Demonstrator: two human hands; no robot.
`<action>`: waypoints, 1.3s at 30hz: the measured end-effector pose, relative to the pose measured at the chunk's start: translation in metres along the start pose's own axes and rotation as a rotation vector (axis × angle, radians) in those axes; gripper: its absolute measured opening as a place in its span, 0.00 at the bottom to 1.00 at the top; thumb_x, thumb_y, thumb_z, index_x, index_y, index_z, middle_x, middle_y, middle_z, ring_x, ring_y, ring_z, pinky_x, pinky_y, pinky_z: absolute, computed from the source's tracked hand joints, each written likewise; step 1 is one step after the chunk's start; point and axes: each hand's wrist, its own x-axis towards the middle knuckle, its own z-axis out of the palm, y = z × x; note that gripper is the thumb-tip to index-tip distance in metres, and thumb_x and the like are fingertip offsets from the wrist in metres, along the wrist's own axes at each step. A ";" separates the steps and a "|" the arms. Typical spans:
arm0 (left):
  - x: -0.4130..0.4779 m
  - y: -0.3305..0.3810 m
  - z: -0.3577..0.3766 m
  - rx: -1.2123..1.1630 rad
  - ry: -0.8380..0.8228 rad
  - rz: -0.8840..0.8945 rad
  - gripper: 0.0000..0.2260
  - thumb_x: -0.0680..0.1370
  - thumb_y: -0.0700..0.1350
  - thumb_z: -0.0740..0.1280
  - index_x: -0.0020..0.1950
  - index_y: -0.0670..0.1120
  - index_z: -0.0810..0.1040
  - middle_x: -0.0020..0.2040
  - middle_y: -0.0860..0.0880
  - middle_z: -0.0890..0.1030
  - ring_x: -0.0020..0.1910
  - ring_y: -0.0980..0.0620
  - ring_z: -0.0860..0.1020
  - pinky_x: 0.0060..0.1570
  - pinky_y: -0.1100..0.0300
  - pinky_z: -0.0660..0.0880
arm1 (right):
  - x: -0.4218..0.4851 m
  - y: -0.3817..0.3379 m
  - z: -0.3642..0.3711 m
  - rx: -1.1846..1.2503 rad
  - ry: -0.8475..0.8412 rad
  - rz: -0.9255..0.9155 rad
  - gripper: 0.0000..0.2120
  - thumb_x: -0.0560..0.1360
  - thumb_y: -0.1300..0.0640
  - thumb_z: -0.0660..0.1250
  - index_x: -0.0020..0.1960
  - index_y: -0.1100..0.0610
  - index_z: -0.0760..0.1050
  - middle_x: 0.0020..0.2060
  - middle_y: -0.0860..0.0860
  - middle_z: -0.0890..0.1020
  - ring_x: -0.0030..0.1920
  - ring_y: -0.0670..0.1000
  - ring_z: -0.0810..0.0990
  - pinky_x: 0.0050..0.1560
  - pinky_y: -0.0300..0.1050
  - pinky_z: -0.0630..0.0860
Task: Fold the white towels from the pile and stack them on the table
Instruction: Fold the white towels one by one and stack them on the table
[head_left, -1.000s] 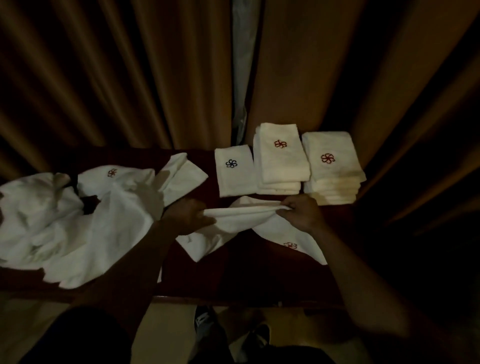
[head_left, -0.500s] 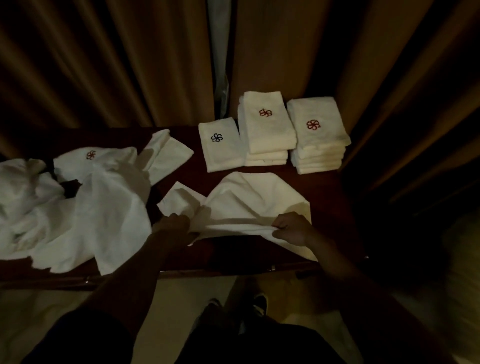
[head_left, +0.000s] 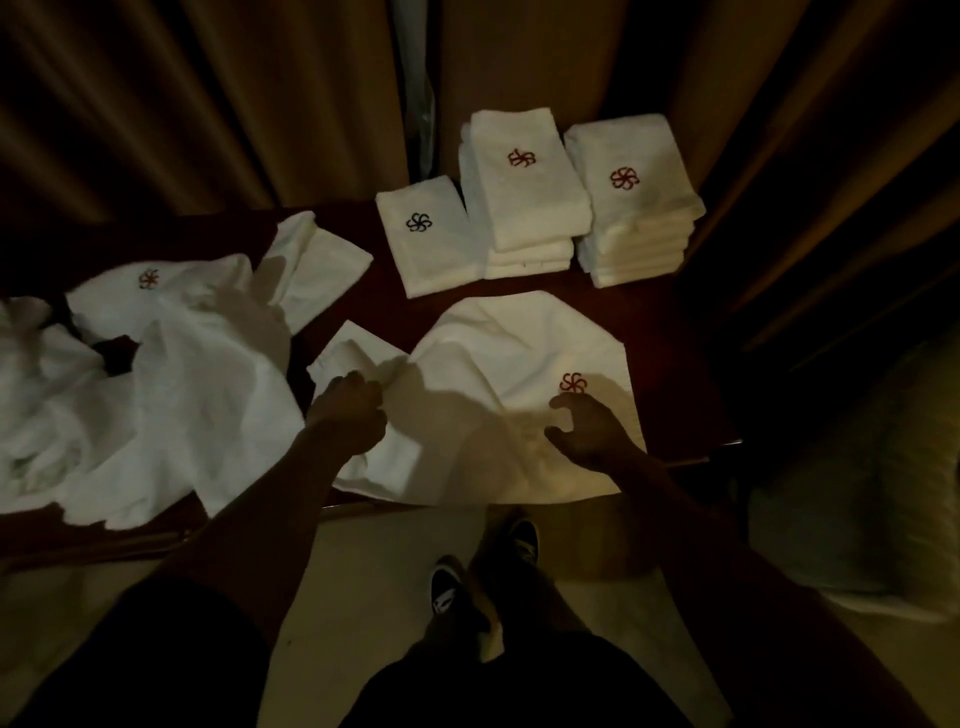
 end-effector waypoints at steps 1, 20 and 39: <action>0.003 0.002 0.003 -0.031 0.013 0.014 0.18 0.78 0.50 0.66 0.65 0.43 0.75 0.63 0.41 0.72 0.62 0.41 0.72 0.60 0.47 0.73 | 0.003 0.001 0.002 -0.035 -0.003 -0.011 0.30 0.76 0.43 0.65 0.71 0.61 0.71 0.69 0.58 0.73 0.71 0.59 0.70 0.70 0.51 0.67; 0.057 0.072 0.036 -0.102 0.096 0.042 0.30 0.78 0.66 0.58 0.78 0.59 0.54 0.76 0.40 0.60 0.68 0.27 0.67 0.57 0.28 0.71 | 0.058 0.088 -0.013 -0.293 -0.175 0.222 0.38 0.82 0.40 0.55 0.81 0.46 0.34 0.80 0.47 0.35 0.80 0.56 0.36 0.75 0.72 0.50; 0.096 0.061 0.017 -0.036 -0.026 -0.094 0.21 0.83 0.51 0.55 0.74 0.48 0.67 0.77 0.45 0.63 0.78 0.43 0.57 0.73 0.39 0.58 | 0.121 0.070 -0.058 -0.346 0.091 0.008 0.34 0.78 0.43 0.66 0.79 0.49 0.57 0.80 0.55 0.54 0.79 0.60 0.52 0.74 0.64 0.58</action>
